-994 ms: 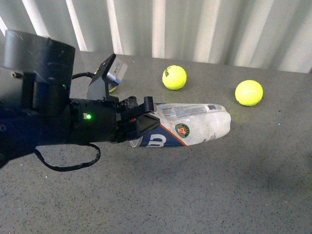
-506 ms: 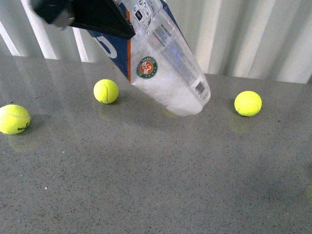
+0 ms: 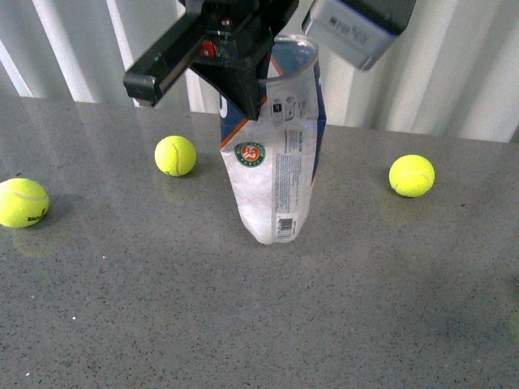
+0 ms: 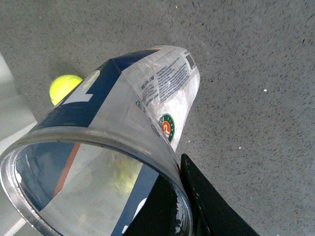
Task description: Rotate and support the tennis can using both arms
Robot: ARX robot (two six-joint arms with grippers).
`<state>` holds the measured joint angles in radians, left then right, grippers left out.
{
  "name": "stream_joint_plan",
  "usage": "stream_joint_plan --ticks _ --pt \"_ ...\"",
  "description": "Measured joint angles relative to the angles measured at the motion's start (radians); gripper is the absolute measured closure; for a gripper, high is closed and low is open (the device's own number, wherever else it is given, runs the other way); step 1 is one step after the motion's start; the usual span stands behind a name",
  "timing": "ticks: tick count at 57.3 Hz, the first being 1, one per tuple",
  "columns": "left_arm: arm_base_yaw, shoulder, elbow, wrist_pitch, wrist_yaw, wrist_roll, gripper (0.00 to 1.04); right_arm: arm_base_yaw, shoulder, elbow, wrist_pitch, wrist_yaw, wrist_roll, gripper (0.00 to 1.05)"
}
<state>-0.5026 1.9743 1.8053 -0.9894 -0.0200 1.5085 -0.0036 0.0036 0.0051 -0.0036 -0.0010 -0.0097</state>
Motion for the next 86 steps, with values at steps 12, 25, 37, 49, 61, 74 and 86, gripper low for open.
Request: stream_joint_plan --ticks 12,25,37,49,61,74,86 --pt "-0.006 0.064 0.021 0.025 -0.034 0.029 1.01 0.000 0.000 0.000 0.000 0.000 0.000 0.07" --pt "-0.009 0.111 0.054 0.033 -0.032 0.035 1.01 0.000 0.000 0.000 0.000 0.000 0.000 0.07" --pt "-0.010 0.142 0.063 0.024 -0.014 0.034 1.01 0.000 0.000 0.000 0.000 0.000 0.000 0.07" --pt "-0.010 0.150 0.063 0.016 -0.006 0.031 1.01 0.000 0.000 0.000 0.000 0.000 0.000 0.07" --pt "-0.010 0.158 0.065 0.012 -0.003 0.026 0.88 0.000 0.000 0.000 0.000 0.000 0.000 0.07" --pt "-0.010 0.158 0.066 0.015 -0.003 0.024 0.53 0.000 0.000 0.000 0.000 0.000 0.000 0.07" --pt "-0.010 0.155 0.087 0.005 0.017 0.009 0.21 0.000 0.000 0.000 0.000 0.000 0.000 0.07"
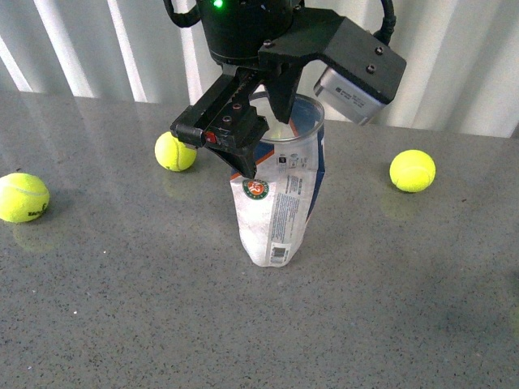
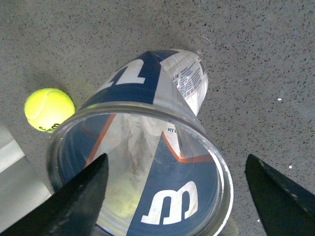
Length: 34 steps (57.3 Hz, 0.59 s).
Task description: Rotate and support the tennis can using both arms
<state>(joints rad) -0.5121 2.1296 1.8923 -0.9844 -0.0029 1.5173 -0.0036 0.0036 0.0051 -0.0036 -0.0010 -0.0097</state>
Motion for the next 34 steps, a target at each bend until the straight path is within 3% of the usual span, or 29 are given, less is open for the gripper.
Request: stream_joint_plan --ticks 6,16,25,31,34 --pt "0.000 -0.019 0.016 -0.040 0.032 -0.010 0.05 0.000 0.000 0.000 0.000 0.000 0.000 0.07" --pt "0.019 -0.126 0.021 -0.012 0.147 -0.049 0.07 0.000 0.000 0.000 0.000 0.000 0.000 0.07" --pt "0.093 -0.347 -0.114 0.345 0.294 -0.163 0.07 0.000 0.000 0.000 0.000 0.000 0.000 0.07" --pt "0.172 -0.495 -0.259 0.640 0.396 -0.364 0.07 0.000 0.000 0.000 0.000 0.000 0.000 0.07" --pt "0.219 -0.568 -0.352 0.782 0.395 -0.485 0.07 0.000 0.000 0.000 0.000 0.000 0.000 0.07"
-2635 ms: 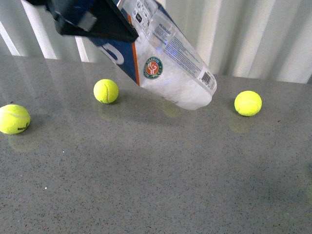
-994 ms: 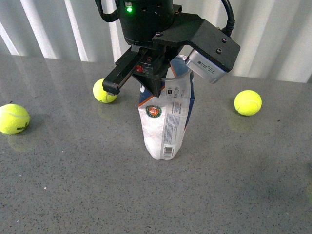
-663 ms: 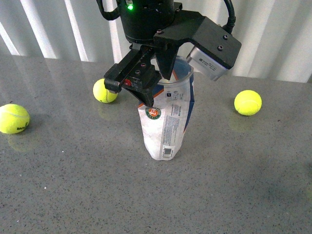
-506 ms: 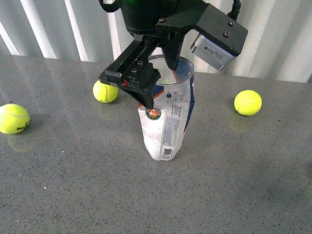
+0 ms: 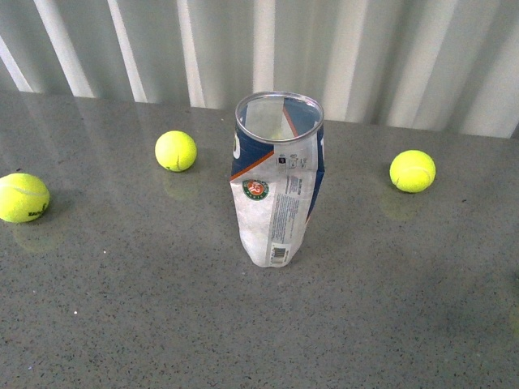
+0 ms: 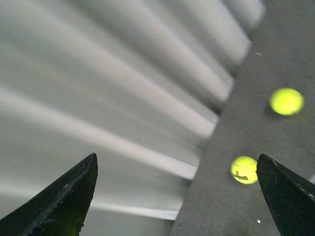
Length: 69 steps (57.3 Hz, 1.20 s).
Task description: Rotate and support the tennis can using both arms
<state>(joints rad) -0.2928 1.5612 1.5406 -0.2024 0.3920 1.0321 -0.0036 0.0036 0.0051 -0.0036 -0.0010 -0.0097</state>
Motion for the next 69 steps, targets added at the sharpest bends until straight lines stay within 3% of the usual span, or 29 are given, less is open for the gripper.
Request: stream_joint_plan --ticks 9,18,19,21,23,26,35,41,69 --pt "0.175 -0.182 -0.291 0.295 0.049 -0.391 0.07 0.000 0.000 0.000 0.000 0.000 0.000 0.07" --pt "0.342 -0.276 -0.568 0.445 0.154 -0.644 0.07 0.000 0.000 0.000 0.000 0.000 0.000 0.07" --pt "0.351 -0.285 -0.605 0.474 0.128 -0.683 0.08 0.000 0.000 0.000 0.000 0.000 0.000 0.07" --pt "0.359 -0.304 -0.671 0.544 0.017 -0.750 0.14 0.000 0.000 0.000 0.000 0.000 0.000 0.07" --pt "0.371 -0.346 -0.804 0.676 -0.175 -0.867 0.24 0.000 0.000 0.000 0.000 0.000 0.000 0.07" --pt "0.372 -0.398 -0.929 0.760 -0.298 -0.943 0.37 0.000 0.000 0.000 0.000 0.001 0.000 0.07" --pt "0.324 -0.532 -1.160 0.841 -0.381 -1.017 0.78 0.000 0.000 0.000 0.000 0.000 0.000 0.07" --pt "0.293 -0.608 -1.251 0.859 -0.387 -1.024 1.01 0.000 0.000 0.000 0.000 0.000 0.000 0.07" --pt "0.293 -0.893 -1.454 0.777 -0.393 -1.031 1.01 0.000 0.000 0.000 0.000 0.000 0.000 0.07"
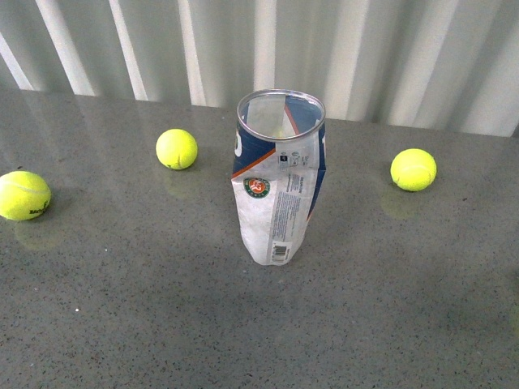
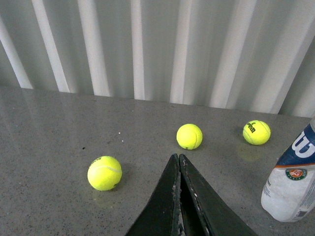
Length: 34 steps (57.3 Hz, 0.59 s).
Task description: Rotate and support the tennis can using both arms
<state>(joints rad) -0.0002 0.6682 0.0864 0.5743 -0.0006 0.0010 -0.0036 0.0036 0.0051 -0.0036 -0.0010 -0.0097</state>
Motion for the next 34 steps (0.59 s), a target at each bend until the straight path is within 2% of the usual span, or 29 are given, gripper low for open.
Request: stream_joint_plan --ticks 34 --pt "0.000 -0.266 -0.063 -0.171 0.000 -0.003 1.01 0.000 0.000 0.000 0.000 0.000 0.000 0.07"
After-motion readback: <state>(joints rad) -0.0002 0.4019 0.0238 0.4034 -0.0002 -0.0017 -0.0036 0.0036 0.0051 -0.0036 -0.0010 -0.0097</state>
